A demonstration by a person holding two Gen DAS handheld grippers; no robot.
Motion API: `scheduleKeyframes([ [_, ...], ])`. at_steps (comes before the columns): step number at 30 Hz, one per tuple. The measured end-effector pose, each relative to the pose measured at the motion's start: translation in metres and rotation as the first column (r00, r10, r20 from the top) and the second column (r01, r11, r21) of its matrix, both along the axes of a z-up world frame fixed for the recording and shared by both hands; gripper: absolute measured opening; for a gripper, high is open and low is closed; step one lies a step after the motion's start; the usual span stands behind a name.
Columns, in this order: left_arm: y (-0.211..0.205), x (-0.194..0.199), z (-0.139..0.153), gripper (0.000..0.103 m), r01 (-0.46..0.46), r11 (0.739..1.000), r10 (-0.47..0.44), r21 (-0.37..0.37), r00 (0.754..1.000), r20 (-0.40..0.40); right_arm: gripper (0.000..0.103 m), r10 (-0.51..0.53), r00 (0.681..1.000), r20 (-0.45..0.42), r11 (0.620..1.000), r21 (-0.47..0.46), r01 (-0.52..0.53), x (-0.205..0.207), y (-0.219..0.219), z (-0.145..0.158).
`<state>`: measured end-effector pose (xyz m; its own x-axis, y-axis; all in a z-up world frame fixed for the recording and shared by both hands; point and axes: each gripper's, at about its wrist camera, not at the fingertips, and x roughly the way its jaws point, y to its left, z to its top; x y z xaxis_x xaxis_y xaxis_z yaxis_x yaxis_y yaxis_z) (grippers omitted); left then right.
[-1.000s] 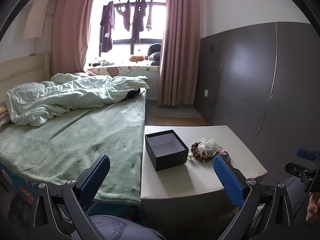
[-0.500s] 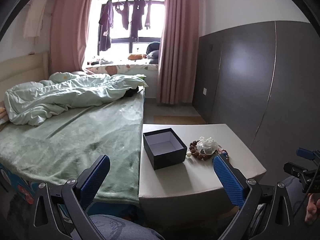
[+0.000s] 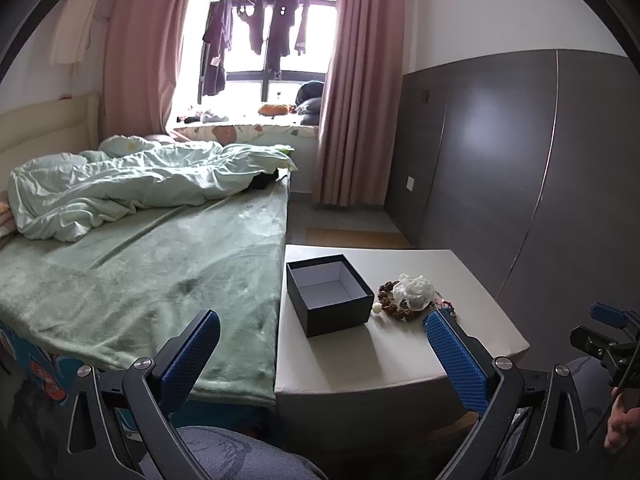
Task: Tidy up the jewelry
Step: 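Move both tools toward the jewelry pile beside the black box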
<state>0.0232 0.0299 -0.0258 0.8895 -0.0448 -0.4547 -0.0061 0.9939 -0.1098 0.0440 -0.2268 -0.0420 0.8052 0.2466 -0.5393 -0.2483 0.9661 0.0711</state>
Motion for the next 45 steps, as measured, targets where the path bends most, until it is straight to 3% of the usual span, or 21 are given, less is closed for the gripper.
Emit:
scheduleKeyframes([
  [18, 0.003, 0.003, -0.003, 0.103, 0.000, 1.000, 0.000, -0.015, 1.000, -0.013, 0.103, -0.014, 1.000, -0.009, 1.000, 0.004, 0.014, 0.004, -0.002, -0.003],
  [27, 0.000, 0.015, -0.002, 0.103, 0.020, 1.000, -0.019, 0.011, 0.998, -0.057, 0.103, -0.069, 0.997, -0.035, 0.998, 0.000, 0.069, 0.020, -0.015, -0.023],
  [33, -0.006, 0.030, 0.000, 0.103, 0.061, 0.998, -0.061, 0.001, 0.996, -0.061, 0.103, -0.087, 0.993, -0.074, 0.991, 0.098, 0.094, 0.032, -0.041, -0.030],
  [45, -0.030, 0.070, 0.005, 0.103, 0.153, 0.988, -0.152, 0.017, 0.985, -0.076, 0.103, -0.089, 0.992, -0.090, 0.986, 0.131, 0.101, 0.060, -0.049, -0.026],
])
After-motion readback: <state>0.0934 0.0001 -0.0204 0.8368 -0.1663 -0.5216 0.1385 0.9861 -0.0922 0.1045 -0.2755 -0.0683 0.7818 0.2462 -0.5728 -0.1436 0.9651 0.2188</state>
